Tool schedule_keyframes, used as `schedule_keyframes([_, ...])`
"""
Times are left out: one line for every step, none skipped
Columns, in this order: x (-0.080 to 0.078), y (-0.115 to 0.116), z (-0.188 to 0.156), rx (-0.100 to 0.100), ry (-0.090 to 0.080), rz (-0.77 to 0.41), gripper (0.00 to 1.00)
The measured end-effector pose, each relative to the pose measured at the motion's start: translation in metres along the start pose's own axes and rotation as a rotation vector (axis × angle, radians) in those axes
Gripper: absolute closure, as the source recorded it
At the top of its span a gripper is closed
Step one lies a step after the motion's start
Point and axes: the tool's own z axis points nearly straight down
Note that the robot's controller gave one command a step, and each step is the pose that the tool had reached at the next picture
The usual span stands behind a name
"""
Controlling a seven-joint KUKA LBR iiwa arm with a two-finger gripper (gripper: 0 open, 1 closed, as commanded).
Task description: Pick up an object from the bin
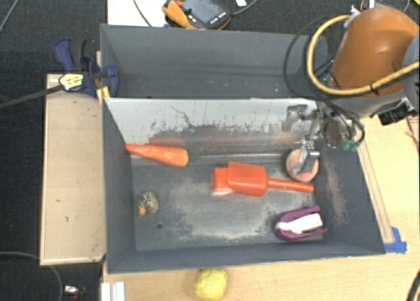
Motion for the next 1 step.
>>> schedule_keyframes([-0.0014,0.0003,-0.0038,0.001,-0.007,-0.002,0.00])
